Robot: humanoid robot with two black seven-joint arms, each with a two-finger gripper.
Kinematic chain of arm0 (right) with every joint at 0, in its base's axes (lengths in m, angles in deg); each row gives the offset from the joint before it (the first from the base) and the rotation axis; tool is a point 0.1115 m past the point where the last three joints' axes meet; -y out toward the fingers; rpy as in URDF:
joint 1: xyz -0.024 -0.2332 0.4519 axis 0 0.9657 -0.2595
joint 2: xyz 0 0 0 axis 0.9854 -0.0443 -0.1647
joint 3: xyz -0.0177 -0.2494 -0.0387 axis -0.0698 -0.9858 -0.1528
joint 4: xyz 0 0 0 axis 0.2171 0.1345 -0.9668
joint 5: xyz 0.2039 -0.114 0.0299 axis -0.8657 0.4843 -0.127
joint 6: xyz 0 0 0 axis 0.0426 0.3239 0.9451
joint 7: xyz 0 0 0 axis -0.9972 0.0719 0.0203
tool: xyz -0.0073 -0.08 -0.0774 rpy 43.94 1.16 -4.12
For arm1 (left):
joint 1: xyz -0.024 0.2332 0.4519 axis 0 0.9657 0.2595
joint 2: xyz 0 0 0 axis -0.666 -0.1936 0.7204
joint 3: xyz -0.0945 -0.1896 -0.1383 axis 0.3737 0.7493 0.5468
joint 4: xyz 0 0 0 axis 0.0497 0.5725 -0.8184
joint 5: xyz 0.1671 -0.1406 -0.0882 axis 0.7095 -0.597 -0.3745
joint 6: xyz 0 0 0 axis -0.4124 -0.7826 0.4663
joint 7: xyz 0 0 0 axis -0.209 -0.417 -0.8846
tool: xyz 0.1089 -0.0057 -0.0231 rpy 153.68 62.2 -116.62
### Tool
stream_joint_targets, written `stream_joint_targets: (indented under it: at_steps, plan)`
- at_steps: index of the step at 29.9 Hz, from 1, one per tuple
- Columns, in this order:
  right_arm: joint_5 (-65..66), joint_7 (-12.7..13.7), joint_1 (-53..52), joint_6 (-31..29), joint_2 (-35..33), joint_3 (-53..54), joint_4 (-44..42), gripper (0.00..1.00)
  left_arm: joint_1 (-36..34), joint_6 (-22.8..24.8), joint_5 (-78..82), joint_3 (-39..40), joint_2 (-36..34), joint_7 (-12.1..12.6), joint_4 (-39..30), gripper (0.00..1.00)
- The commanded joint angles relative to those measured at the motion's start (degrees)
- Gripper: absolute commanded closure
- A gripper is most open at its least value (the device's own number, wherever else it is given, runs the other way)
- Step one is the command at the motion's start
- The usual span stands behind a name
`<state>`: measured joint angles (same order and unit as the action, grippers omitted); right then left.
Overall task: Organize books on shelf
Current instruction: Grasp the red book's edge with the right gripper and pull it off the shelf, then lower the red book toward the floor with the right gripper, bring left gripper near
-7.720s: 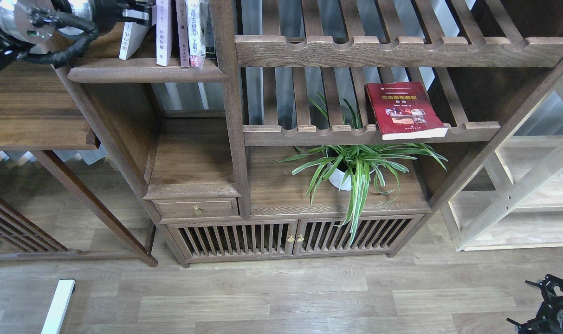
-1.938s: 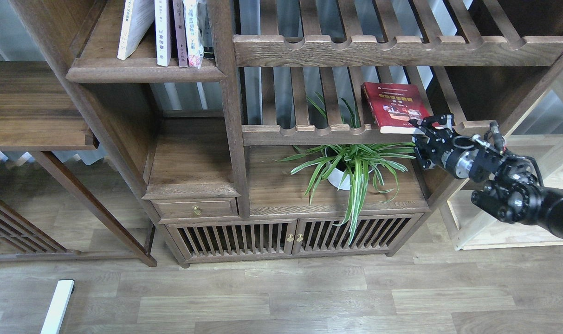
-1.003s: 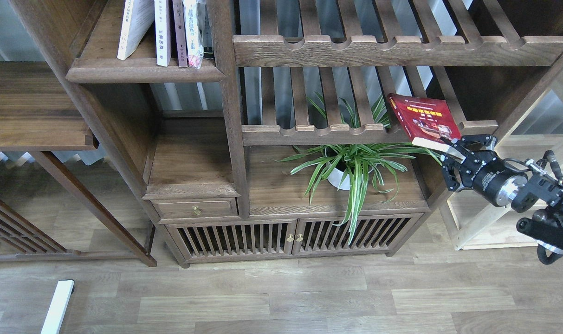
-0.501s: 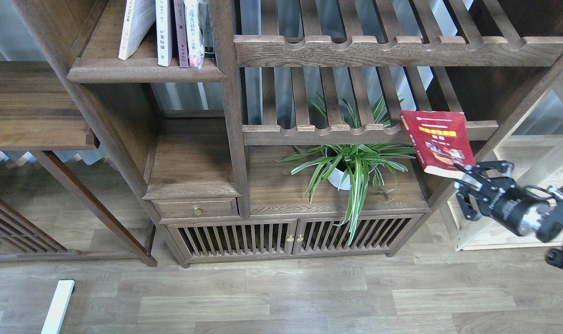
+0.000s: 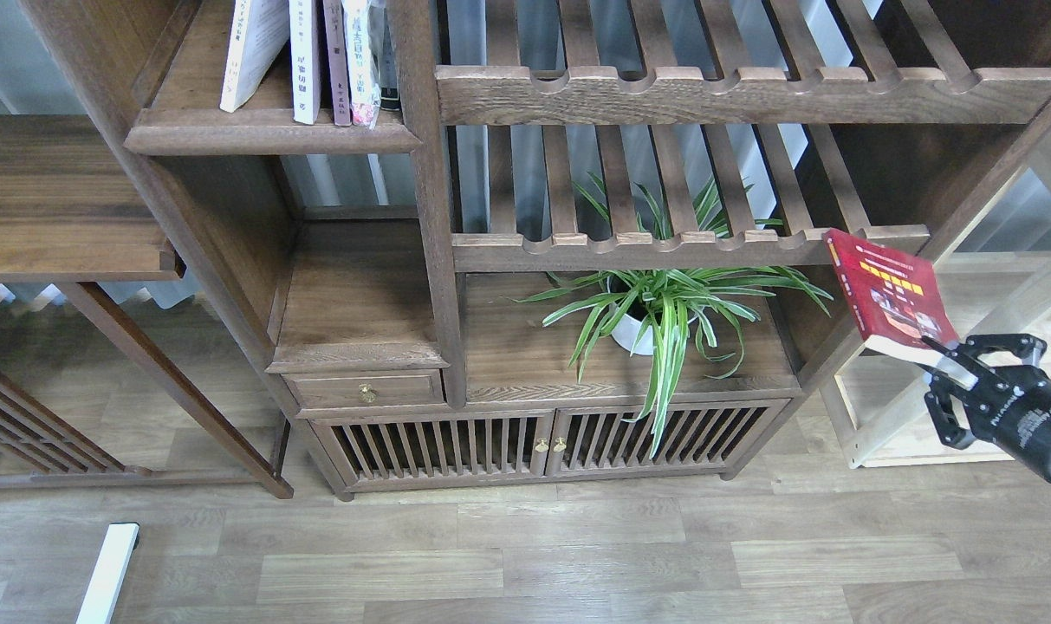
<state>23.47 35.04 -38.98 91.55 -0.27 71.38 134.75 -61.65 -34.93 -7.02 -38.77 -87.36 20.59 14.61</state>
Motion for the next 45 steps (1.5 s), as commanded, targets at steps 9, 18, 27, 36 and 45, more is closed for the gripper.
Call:
stream_joint_targets:
  at_steps: [9,18,27,36,45]
  plan:
    - [-0.08,-0.06,6.12,0.02,-1.58,-0.02,0.12,0.99,-1.35,-0.15,-0.05,0.79,0.53,-0.18,-0.02,0.09]
    - [-0.7,-0.06,9.91,0.02,-1.22,-1.86,-1.98,0.98,-6.53,0.03,0.04,1.23,3.34,-0.18,0.24,0.07]
    - [0.44,-0.06,9.47,0.02,1.84,-5.99,-7.26,0.98,-12.42,0.38,0.83,0.26,7.38,-0.53,0.42,0.04]
    - [10.72,-0.06,9.3,-4.68,9.93,-6.08,-12.1,0.97,-18.13,6.26,1.53,-2.1,12.83,-0.35,3.4,0.03]
    - [15.48,-0.06,5.08,-15.85,16.08,-9.76,-12.36,0.97,-23.06,11.36,1.53,-7.46,17.49,-0.26,4.46,0.03]
